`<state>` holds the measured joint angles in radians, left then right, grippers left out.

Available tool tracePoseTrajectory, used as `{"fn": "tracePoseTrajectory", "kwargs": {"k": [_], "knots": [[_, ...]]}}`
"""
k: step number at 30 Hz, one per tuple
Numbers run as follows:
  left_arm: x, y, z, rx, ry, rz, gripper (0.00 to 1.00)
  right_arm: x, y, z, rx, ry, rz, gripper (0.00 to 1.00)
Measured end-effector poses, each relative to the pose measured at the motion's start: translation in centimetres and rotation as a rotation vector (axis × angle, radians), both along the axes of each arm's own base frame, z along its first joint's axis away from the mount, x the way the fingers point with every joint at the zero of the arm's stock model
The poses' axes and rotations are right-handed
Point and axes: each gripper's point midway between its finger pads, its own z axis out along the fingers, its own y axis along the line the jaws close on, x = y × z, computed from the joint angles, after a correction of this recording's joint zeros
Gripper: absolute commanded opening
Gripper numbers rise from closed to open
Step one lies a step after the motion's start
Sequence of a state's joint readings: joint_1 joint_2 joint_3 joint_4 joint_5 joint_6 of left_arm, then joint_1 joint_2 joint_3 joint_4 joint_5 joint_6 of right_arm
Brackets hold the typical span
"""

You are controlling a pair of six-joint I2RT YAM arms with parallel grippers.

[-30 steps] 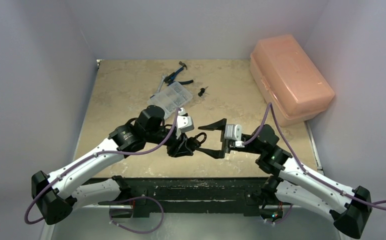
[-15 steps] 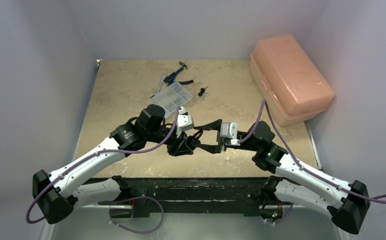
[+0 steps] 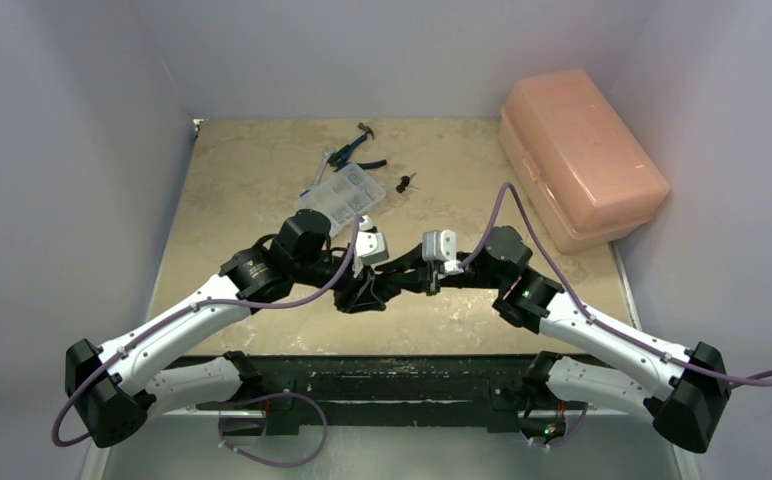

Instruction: Unlock with the key

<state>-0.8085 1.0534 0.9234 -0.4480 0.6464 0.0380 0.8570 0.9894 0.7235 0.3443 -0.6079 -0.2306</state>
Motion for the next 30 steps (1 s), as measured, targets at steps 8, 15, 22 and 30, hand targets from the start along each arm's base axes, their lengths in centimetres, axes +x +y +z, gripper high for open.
{"fn": "tracePoseTrajectory", "kwargs": {"k": [8,15,22,30], "knots": [[0.6,0.3,-0.2,0.021,-0.068,0.012,0.0,-1.9,-0.1,-0.4,-0.018,0.093,0.083,0.0],[2.1,0.6,0.1,0.036,-0.131,0.089,0.42,-0.4,-0.2,-0.2,0.008,0.228,-0.031,0.0],[4.2,1.3,1.0,0.034,-0.182,0.212,0.84,2.5,-1.5,-3.2,0.028,0.414,-0.252,0.0],[4.9,1.9,2.2,0.012,-0.216,0.274,0.9,4.9,-2.7,-9.3,-0.038,0.588,-0.463,0.0]]}}
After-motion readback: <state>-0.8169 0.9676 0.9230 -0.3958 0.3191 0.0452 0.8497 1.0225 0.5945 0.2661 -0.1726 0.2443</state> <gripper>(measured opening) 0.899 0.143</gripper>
